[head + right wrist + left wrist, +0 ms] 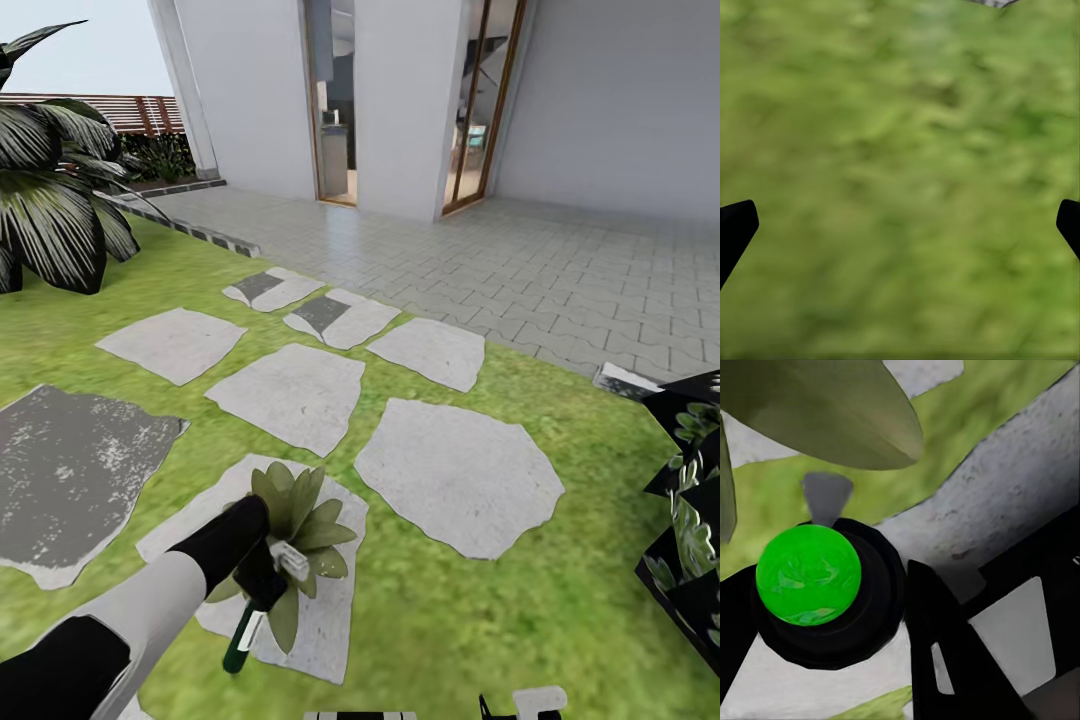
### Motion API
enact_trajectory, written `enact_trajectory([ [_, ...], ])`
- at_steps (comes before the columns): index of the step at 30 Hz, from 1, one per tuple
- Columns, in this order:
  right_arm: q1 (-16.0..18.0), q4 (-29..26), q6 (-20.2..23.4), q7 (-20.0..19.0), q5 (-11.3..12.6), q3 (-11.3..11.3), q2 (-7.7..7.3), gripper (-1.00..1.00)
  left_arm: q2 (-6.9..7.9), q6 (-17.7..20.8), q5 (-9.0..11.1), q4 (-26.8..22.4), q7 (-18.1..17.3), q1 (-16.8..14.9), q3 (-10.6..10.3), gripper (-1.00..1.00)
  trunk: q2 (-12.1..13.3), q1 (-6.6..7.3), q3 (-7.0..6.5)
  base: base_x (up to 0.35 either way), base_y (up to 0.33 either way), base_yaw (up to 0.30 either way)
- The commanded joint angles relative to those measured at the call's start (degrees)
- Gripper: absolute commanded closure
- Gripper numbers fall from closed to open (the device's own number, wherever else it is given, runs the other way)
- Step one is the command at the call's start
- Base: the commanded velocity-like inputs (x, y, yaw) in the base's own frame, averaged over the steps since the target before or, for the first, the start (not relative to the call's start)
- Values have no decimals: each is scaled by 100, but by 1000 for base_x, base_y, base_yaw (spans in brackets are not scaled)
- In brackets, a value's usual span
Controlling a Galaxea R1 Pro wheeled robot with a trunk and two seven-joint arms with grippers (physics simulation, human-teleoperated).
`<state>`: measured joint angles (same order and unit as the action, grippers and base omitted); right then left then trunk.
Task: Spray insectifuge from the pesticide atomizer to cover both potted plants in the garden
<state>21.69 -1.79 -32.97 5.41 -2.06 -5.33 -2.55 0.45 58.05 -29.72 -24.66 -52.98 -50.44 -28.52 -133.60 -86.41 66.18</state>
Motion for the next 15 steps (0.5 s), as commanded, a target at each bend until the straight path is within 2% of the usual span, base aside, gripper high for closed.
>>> enact_trajectory([
  [1, 2, 4, -7, 57, -23, -47, 0, -100, -11, 23, -44, -17, 19, -1, -6, 100, -2, 1, 5, 0, 0, 0],
  [6, 2, 4, -7, 57, -23, -47, 0, -100, -67, 42, -34, -75, 142, -1, 30, 100, -2, 1, 5, 0, 0, 0],
  [13, 3, 6, -7, 57, -23, -47, 0, -100, -55, 6, 16, -39, 120, -1, 54, 100, -2, 1, 5, 0, 0, 0],
  [15, 4, 5, -7, 57, -23, -47, 0, -100, -54, 5, 17, -46, 121, -1, 56, 100, -2, 1, 5, -143, 0, 0],
])
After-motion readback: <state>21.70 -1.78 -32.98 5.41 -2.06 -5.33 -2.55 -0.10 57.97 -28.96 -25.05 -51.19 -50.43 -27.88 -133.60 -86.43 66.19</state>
